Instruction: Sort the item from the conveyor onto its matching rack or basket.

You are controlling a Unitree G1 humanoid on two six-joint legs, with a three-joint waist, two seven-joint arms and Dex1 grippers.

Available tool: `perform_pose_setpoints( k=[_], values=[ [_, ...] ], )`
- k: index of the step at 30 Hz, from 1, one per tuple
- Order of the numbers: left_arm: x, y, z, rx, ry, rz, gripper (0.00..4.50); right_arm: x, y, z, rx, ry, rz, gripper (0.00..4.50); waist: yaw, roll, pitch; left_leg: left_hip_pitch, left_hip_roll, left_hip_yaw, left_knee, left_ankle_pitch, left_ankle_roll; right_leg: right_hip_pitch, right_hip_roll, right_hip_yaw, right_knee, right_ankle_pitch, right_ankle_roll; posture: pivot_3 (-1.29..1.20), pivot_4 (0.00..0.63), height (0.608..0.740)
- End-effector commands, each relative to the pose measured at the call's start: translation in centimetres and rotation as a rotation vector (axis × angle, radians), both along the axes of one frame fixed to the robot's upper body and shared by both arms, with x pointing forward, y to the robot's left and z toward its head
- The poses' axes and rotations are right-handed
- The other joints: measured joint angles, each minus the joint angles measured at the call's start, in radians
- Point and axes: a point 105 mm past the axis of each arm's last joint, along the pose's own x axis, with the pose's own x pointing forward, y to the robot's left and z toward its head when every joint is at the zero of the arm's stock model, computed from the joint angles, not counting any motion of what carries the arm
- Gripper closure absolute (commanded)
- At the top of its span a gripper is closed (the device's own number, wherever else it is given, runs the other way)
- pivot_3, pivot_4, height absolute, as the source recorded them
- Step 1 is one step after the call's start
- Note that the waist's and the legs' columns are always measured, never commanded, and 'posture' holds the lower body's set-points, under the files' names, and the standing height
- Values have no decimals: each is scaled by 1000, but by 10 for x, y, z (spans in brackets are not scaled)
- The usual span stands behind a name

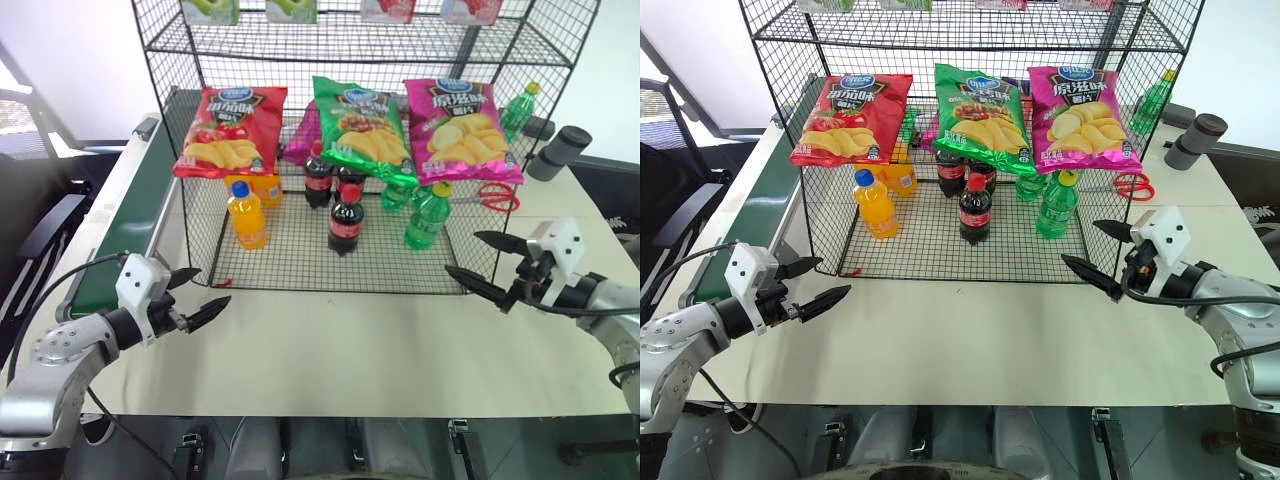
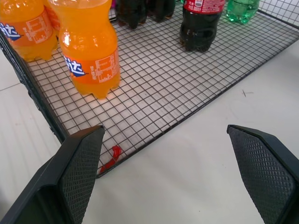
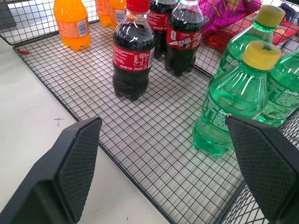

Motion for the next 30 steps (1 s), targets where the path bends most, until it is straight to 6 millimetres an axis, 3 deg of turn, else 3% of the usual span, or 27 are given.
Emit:
perform_pose_setpoints(
  k=[1, 30],
  values=[
    [2, 1, 16, 16, -73, 0, 0, 1, 1, 8, -6, -47, 10, 91, 0, 0, 0, 0, 0, 0, 0, 0, 0, 0, 0, 0, 0, 0, 0, 0, 150, 740],
    [2, 1, 16, 38, -67, 1, 0, 5, -1, 1, -1, -69, -11, 91, 0, 0, 0, 0, 0, 0, 0, 0, 0, 0, 1, 0, 0, 0, 0, 0, 150, 740]
  ],
)
